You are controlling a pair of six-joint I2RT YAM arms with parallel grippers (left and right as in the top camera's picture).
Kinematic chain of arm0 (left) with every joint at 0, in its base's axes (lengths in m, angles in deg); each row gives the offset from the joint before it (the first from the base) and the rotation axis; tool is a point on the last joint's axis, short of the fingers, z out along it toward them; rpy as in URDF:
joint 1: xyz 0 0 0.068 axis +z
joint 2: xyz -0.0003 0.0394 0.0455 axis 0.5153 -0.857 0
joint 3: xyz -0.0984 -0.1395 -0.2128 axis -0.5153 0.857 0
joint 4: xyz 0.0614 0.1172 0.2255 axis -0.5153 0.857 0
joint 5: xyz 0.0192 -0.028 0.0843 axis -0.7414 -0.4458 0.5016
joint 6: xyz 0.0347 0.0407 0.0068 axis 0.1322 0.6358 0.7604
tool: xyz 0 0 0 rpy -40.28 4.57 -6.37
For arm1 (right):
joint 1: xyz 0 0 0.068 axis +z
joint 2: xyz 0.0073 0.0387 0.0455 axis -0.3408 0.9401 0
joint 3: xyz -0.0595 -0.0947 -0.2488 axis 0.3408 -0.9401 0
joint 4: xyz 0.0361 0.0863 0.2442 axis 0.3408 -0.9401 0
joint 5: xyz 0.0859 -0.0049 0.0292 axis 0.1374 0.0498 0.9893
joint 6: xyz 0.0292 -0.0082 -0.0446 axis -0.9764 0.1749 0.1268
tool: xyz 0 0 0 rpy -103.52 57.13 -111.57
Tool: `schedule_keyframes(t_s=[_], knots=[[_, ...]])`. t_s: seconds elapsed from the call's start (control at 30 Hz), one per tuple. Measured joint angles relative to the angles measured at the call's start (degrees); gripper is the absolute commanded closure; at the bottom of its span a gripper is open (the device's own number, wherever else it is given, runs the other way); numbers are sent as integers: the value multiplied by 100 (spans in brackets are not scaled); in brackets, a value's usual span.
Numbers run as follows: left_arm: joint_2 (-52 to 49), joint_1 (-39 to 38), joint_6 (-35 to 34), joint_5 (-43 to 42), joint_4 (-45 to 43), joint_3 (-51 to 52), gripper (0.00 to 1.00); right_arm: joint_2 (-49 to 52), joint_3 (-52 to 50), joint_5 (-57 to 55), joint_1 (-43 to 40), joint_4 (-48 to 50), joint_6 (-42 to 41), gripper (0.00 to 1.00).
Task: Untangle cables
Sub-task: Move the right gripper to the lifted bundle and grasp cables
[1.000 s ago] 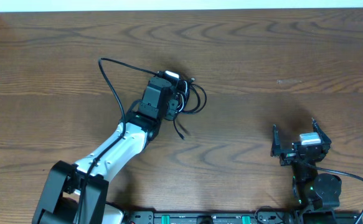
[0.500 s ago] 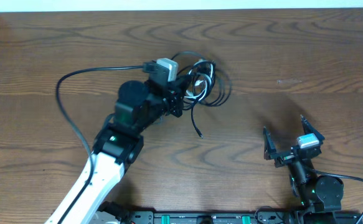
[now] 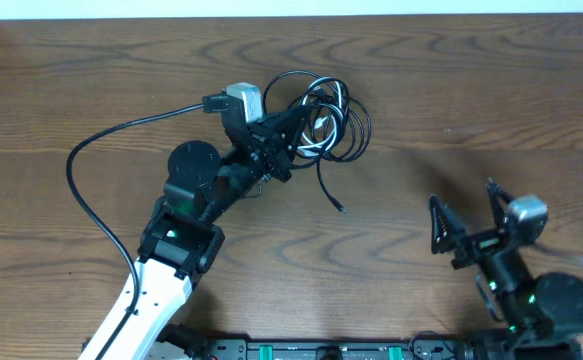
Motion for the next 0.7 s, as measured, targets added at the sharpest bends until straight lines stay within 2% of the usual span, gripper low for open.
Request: schedule_keyframes(t_s=[0.1,0.23,0.37,0.47,0.7], knots=[[0,0,-457,-7,-153,0,93,1283,1200,358,0,-627,-201,1],[-2,0,-1021,-15,-321,0,93,2524,2063,1394,-11,-258,-302,1],[-2,0,-1552,-39,-352,0,92,3318,2201,2516,-11,603,-448,1],[-2,0,-1829,-129,-426,0,92,3969,2218,3018,-4,1351,-1182,1],[-2,0,-2179,-186,-490,0,93,5088,2221,3403,-2,1655,-2815,11]])
